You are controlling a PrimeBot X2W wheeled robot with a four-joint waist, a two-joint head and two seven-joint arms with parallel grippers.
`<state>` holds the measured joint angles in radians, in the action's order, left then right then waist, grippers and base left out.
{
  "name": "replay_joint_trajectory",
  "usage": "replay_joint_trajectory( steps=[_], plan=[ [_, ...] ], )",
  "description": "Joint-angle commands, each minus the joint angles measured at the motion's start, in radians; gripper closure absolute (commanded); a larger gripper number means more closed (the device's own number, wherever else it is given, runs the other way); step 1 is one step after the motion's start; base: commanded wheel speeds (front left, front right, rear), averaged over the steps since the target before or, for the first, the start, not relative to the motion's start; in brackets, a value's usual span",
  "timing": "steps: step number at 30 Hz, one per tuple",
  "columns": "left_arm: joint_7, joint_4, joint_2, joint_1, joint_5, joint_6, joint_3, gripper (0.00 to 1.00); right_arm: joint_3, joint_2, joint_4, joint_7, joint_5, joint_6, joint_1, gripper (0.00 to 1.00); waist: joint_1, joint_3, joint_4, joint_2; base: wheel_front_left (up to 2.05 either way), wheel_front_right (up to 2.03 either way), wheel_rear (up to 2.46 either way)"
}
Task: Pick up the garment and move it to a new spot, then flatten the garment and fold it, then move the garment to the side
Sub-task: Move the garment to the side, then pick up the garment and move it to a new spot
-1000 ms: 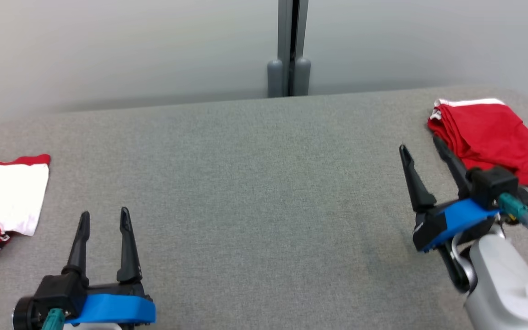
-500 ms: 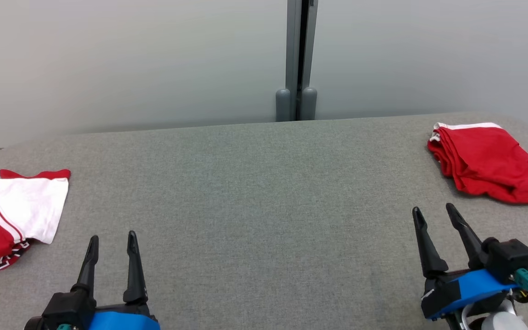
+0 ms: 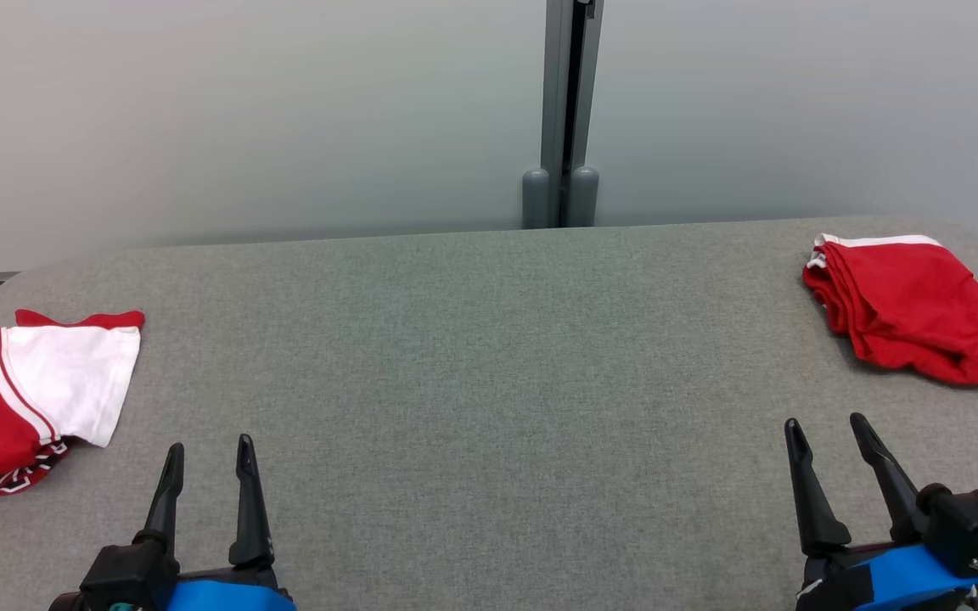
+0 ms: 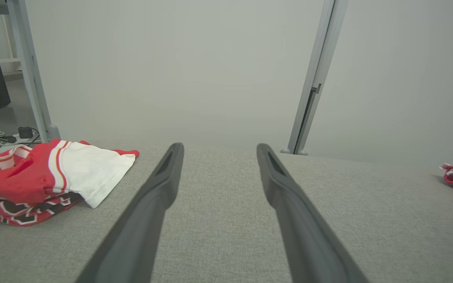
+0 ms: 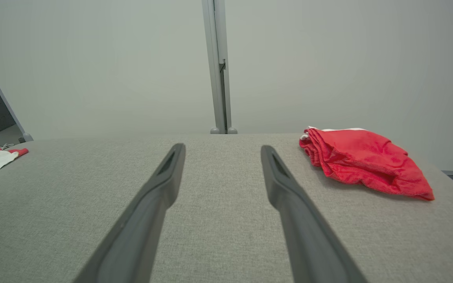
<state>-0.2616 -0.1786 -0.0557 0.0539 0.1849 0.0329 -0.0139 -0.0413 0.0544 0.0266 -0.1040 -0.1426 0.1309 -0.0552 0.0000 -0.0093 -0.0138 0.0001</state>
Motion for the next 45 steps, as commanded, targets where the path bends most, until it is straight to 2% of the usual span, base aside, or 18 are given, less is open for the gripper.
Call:
replay_joint_trajectory(
  steps=[1,12,18,26,35,39,45],
  plan=[
    [-0.005,-0.001,0.000,-0.004,-0.003,-0.001,0.001,0.00,-0.004,-0.004,-0.006,0.004,0.004,0.000,-0.016,0.00,0.0000,0.000,0.000,-0.0001,0.00,0.00,0.00],
    [-0.005,0.003,-0.013,-0.018,-0.004,-0.007,0.019,0.00,0.007,-0.004,-0.004,0.005,-0.001,0.000,-0.006,0.00,0.0000,0.011,0.037,-0.0001,0.00,0.00,0.00],
    [-0.005,0.013,-0.020,-0.043,-0.004,-0.016,0.027,0.00,0.018,-0.004,0.006,-0.002,-0.001,0.000,0.029,0.00,0.0000,0.048,0.106,-0.0001,0.00,0.00,0.00],
    [-0.005,0.022,-0.026,-0.067,0.007,-0.028,0.049,0.00,0.009,-0.004,0.022,-0.014,0.004,0.000,0.060,0.00,0.0000,0.096,0.242,-0.0001,0.00,0.00,0.00],
    [-0.005,0.044,-0.019,-0.055,0.025,-0.049,0.082,0.00,0.022,-0.004,0.038,-0.012,0.026,0.000,0.101,0.00,0.0000,0.127,0.365,-0.0001,0.00,0.00,0.00],
    [-0.005,0.047,-0.018,-0.045,0.027,-0.049,0.092,0.00,0.023,-0.004,0.041,-0.011,0.028,0.000,0.110,0.00,0.0000,0.130,0.395,-0.0001,0.00,0.00,0.00],
    [-0.005,0.046,-0.019,-0.053,0.030,-0.046,0.113,0.00,0.028,-0.003,0.042,-0.007,0.028,0.000,0.104,0.00,0.0000,0.132,0.401,-0.0001,0.00,0.00,0.00]
  ],
)
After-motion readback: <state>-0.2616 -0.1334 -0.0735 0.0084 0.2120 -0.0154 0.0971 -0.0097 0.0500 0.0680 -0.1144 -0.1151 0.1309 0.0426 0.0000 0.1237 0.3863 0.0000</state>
